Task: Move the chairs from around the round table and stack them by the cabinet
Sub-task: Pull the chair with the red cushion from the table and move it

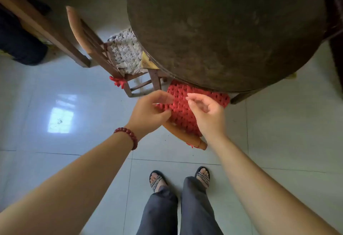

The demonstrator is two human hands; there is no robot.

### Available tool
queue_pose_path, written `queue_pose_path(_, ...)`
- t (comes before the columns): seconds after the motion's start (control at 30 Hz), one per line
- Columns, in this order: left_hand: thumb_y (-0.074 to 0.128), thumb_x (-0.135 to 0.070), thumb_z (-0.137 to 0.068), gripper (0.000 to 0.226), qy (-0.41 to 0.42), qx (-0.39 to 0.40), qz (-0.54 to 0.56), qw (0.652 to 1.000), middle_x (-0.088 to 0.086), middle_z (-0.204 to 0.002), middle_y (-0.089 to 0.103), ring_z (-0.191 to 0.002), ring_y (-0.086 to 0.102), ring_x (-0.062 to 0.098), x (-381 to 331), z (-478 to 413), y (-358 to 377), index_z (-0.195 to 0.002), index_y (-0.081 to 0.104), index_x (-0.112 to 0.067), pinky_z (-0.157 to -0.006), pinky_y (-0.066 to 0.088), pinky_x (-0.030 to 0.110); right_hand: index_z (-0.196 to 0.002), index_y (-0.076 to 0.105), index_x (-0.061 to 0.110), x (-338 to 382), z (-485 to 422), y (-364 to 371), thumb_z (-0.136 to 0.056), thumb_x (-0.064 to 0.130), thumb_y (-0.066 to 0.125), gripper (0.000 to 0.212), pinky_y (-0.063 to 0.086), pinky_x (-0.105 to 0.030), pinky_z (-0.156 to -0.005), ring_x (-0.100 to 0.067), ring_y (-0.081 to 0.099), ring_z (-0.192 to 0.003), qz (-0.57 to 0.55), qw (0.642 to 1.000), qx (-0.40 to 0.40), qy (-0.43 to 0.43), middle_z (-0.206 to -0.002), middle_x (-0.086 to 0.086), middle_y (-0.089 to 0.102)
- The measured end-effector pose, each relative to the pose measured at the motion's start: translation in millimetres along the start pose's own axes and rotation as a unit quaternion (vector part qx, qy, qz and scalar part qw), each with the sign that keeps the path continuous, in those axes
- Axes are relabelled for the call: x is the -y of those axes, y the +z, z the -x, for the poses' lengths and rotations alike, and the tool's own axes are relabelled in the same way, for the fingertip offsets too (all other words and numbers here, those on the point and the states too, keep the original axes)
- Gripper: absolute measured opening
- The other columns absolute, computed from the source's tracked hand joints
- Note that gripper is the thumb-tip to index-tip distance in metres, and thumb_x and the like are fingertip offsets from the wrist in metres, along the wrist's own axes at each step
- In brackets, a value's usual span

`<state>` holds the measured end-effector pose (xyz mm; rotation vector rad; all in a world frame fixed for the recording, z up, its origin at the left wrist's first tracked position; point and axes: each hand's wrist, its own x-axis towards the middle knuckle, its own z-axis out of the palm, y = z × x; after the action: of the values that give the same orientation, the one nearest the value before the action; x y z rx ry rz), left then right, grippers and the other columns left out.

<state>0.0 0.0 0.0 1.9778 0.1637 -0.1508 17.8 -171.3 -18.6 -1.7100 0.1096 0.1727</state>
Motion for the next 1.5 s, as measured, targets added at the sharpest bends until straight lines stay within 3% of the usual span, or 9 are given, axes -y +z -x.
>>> queue_pose_path(0.13,0.059,-0.001,-0.064,0.055,0.032,0.121,-0.193,0.973,-0.016,-0.11,0.062,-0.098,0.056,0.004,33.5,-17.0,5.5,-0.111,0.06,-0.03,-0.088,0.046,0.024,-0.093,0.069,0.033,-32.7,-3.1,10.6,-0.082,0.022,0.065,0.016,0.046,-0.01,-0.072,-0.001,0.065,-0.085,0.051,0.998,0.025,0.01,-0.091,0.016,0.071)
queue_pose_path(0.27,0.058,-0.003,-0.061,0.077,0.055,0.308,-0.375,0.872,-0.011,-0.128,0.047,-0.117,0.043,0.009,67.1,-34.4,10.6,-0.132,0.042,-0.028,-0.113,0.014,0.044,-0.107,0.063,0.031,-72.3,-0.7,18.7,-0.07,0.046,0.064,0.04,0.049,-0.022,-0.082,-0.001,0.059,-0.092,0.177,0.973,0.137,0.064,-0.105,0.011,0.064)
queue_pose_path(0.43,0.065,-0.027,-0.08,0.051,0.082,0.322,-0.448,0.83,-0.009,-0.128,0.05,-0.125,0.041,0.013,85.1,-44.1,24.7,-0.128,0.046,-0.029,-0.112,0.012,0.051,-0.104,0.061,0.026,-86.0,10.7,21.4,-0.069,0.045,0.071,0.041,0.039,-0.007,-0.066,0.01,0.053,-0.079,0.256,0.946,0.178,0.087,-0.093,0.018,0.054)
queue_pose_path(0.57,0.057,-0.047,-0.085,0.041,0.097,0.338,-0.523,0.777,-0.013,-0.122,0.054,-0.12,0.044,0.013,94.0,-46.6,26.6,-0.122,0.05,-0.033,-0.112,0.013,0.046,-0.115,0.057,0.016,-89.1,13.8,24.3,-0.071,0.039,0.075,0.053,0.047,-0.035,-0.086,-0.02,0.057,-0.1,0.327,0.913,0.214,0.118,-0.115,-0.002,0.054)
queue_pose_path(0.77,0.054,-0.058,-0.082,0.04,0.108,0.336,-0.583,0.732,-0.01,-0.112,0.06,-0.111,0.05,0.018,95.3,-53.2,35.4,-0.118,0.052,-0.04,-0.097,0.031,0.04,-0.114,0.057,0.016,-97.1,10.7,35.2,-0.082,0.031,0.059,0.036,0.046,-0.041,-0.09,-0.033,0.052,-0.111,0.419,0.866,0.222,0.157,-0.117,-0.012,0.054)
queue_pose_path(0.9,0.055,-0.053,-0.084,0.035,0.108,0.323,-0.595,0.728,-0.01,-0.114,0.059,-0.112,0.048,0.019,96.2,-54.2,37.2,-0.117,0.052,-0.04,-0.097,0.031,0.039,-0.128,0.046,0.029,-98.0,14.4,38.0,-0.088,0.041,0.052,0.041,0.047,-0.045,-0.087,-0.035,0.052,-0.109,0.435,0.856,0.243,0.14,-0.114,-0.009,0.062)
queue_pose_path(1.0,0.056,-0.048,-0.086,0.031,0.108,0.312,-0.59,0.737,-0.01,-0.11,0.06,-0.111,0.048,0.019,96.1,-51.9,39.0,-0.115,0.053,-0.039,-0.097,0.031,0.04,-0.135,0.038,0.034,-96.8,16.3,33.9,-0.09,0.032,0.052,0.047,0.048,-0.046,-0.084,-0.033,0.052,-0.108,0.44,0.854,0.253,0.11,-0.116,-0.004,0.062)
queue_pose_path(1.23,0.057,-0.044,-0.086,0.019,0.113,0.291,-0.552,0.773,-0.007,-0.095,0.061,-0.101,0.051,0.02,79.1,-40.1,39.7,-0.103,0.057,-0.036,-0.095,0.029,0.042,-0.112,0.056,0.033,-86.7,16.8,19.3,-0.081,0.016,0.056,0.035,0.045,-0.035,-0.075,-0.028,0.061,-0.095,0.477,0.851,0.201,0.089,-0.102,0.001,0.068)
queue_pose_path(1.5,0.058,-0.036,-0.085,0.018,0.069,0.281,-0.542,0.789,-0.007,-0.096,0.062,-0.101,0.053,0.019,53.9,0.0,34.5,-0.102,0.058,-0.033,-0.099,0.029,0.041,-0.116,0.054,0.037,-67.6,41.3,4.8,-0.078,0.021,0.058,0.041,0.048,-0.036,-0.077,-0.028,0.06,-0.1,0.491,0.833,0.251,0.037,-0.105,0.001,0.067)
